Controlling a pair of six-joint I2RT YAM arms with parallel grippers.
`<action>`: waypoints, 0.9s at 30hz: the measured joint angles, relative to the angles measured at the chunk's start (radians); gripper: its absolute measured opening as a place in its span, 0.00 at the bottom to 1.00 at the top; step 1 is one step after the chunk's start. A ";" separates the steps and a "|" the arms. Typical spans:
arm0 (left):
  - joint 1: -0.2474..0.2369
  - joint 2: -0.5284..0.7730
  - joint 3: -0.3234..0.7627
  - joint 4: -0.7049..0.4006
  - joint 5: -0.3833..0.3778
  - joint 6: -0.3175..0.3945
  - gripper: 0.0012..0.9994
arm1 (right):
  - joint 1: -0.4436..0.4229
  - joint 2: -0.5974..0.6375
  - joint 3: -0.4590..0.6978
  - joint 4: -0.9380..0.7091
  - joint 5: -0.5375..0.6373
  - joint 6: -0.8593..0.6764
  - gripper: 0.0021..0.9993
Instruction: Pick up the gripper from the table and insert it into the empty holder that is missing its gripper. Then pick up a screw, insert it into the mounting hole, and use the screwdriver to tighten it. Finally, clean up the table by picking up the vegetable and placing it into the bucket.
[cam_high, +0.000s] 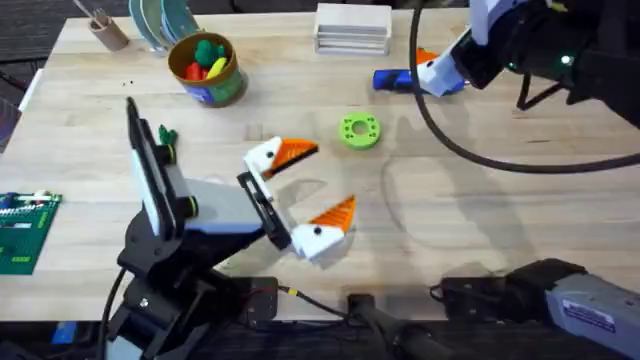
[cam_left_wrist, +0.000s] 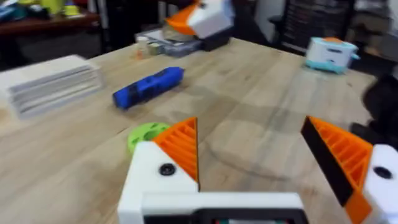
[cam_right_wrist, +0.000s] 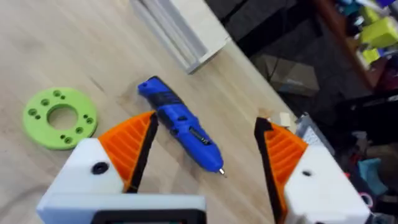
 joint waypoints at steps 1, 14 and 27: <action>0.000 0.000 0.004 -0.010 -0.037 -0.019 0.99 | 0.000 0.000 0.000 -0.011 0.000 0.002 0.99; -0.001 0.225 0.746 -0.741 -0.763 -0.093 0.99 | 0.000 0.001 0.000 -0.020 0.000 0.027 0.99; -0.001 0.696 1.384 -1.285 -1.349 -0.010 0.99 | 0.000 0.001 0.000 -0.095 0.000 0.027 0.99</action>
